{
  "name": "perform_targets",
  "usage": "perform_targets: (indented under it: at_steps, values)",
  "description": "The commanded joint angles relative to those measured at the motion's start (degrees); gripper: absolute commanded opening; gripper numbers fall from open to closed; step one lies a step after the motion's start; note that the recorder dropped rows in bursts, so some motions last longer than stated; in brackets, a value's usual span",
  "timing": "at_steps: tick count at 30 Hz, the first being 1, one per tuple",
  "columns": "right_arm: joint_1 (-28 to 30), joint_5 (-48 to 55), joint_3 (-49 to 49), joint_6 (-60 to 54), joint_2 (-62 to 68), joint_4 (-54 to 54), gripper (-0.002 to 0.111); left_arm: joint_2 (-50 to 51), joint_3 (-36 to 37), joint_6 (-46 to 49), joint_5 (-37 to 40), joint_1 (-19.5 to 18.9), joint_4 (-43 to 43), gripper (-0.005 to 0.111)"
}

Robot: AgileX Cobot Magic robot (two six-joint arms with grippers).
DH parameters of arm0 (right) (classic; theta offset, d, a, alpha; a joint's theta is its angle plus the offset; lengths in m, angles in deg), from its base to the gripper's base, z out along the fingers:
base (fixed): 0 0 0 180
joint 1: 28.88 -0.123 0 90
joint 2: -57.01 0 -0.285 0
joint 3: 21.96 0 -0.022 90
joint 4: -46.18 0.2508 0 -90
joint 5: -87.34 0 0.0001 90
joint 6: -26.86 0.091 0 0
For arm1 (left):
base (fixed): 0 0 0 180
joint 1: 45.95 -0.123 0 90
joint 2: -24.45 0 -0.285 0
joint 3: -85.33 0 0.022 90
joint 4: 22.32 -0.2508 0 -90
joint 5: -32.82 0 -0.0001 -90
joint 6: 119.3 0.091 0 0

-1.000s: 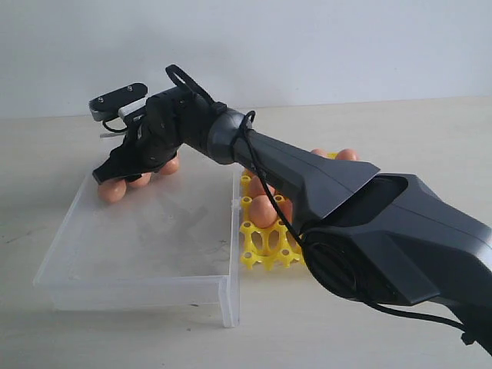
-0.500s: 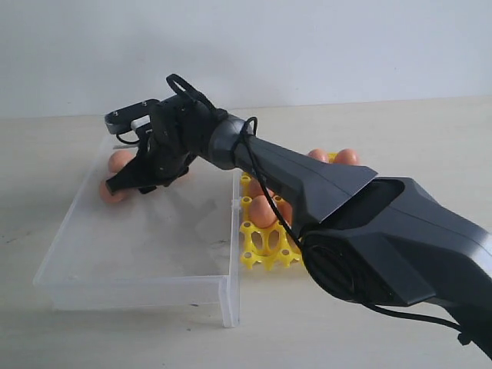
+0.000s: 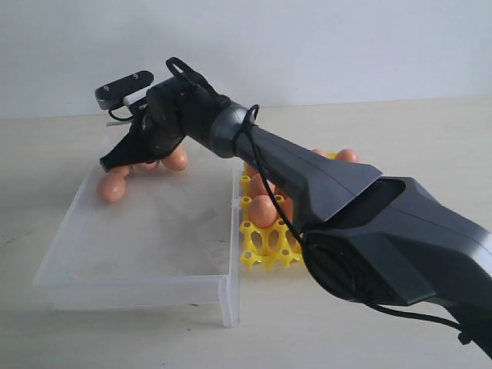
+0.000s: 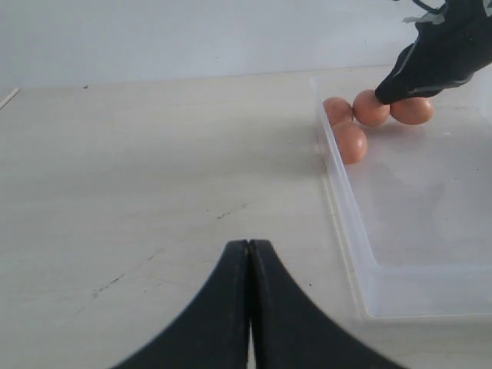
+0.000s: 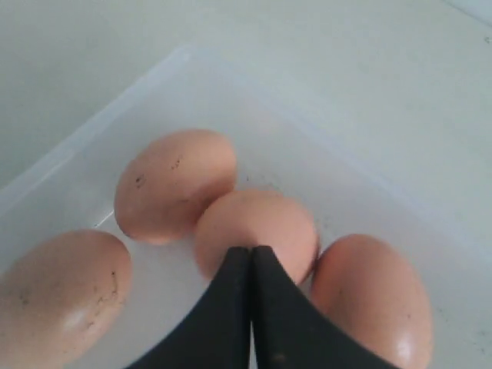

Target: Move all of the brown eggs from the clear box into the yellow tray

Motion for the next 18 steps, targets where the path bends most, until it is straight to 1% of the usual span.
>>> perform_targets:
  at_steps: [1,4,9,11,13,15,18]
  values:
    - [0.2,5.8,-0.6,-1.5,-0.5,-0.5,0.0,-0.1,-0.2,0.3,-0.5,0.3,0.2,0.0]
    - [-0.1,6.6,-0.6,-2.1,-1.9,0.5,0.0,-0.1,-0.2,0.3,-0.5,0.3,0.2,0.0]
    - [-0.4,8.7,-0.6,3.2,-4.4,0.7,0.0,-0.1,-0.2,0.3,-0.5,0.3,0.2,0.0]
    - [-0.4,9.8,-0.6,5.5,-4.8,1.3,0.004,-0.1,-0.2,0.3,-0.5,0.3,0.2,0.0]
    - [-0.4,10.7,-0.6,9.9,-4.8,2.6,0.014,-0.1,-0.2,0.3,-0.5,0.3,0.2,0.0]
    - [-0.4,10.8,-0.6,12.3,-4.8,4.2,0.03,-0.1,-0.2,0.3,-0.5,0.3,0.2,0.0]
    - [-0.3,10.6,-0.6,15.4,-4.4,4.7,0.05,-0.1,-0.2,0.3,-0.5,0.3,0.2,0.0]
